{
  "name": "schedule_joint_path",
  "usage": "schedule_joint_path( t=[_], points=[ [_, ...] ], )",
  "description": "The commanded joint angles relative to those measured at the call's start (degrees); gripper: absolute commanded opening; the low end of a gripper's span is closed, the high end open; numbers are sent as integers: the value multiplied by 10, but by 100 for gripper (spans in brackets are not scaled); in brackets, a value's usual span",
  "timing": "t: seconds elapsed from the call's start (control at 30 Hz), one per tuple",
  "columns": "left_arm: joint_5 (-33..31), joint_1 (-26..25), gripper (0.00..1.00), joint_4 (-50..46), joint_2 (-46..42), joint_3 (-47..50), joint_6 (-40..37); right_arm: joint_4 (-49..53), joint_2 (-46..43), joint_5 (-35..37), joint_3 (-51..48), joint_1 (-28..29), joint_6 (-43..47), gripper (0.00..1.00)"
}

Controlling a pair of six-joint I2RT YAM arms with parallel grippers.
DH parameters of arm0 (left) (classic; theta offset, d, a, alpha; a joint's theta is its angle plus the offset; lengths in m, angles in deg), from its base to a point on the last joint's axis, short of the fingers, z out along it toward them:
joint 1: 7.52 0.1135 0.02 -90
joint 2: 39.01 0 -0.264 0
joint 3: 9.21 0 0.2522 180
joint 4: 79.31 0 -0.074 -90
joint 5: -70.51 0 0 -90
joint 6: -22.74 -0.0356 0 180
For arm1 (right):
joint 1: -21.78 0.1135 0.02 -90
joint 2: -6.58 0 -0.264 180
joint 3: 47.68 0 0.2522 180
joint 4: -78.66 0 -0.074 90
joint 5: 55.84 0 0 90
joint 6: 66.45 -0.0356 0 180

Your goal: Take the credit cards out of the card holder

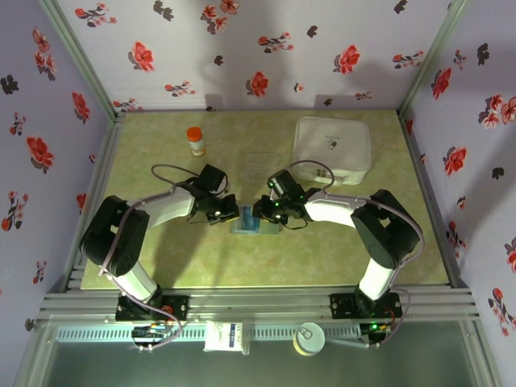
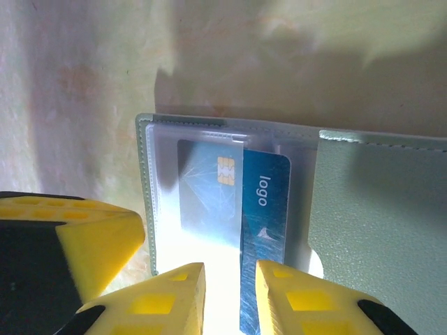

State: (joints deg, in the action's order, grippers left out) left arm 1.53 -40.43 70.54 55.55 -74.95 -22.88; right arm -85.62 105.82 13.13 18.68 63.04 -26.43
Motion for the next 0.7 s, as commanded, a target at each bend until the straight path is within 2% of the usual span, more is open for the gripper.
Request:
schedule_joint_path(
  t=[0.0,0.33,0.67],
  points=[
    [14,-10,5,-10,-2,-22,-13,2,-13,-4,-12,-8,1,27],
    [11,-21,3,-25,47,-45,-37,-6,0,-21,-10,-16,5,26],
    [-6,-20,3,-32,58,-29,-35,-16,22,-35,-12,-21,4,26]
  ],
)
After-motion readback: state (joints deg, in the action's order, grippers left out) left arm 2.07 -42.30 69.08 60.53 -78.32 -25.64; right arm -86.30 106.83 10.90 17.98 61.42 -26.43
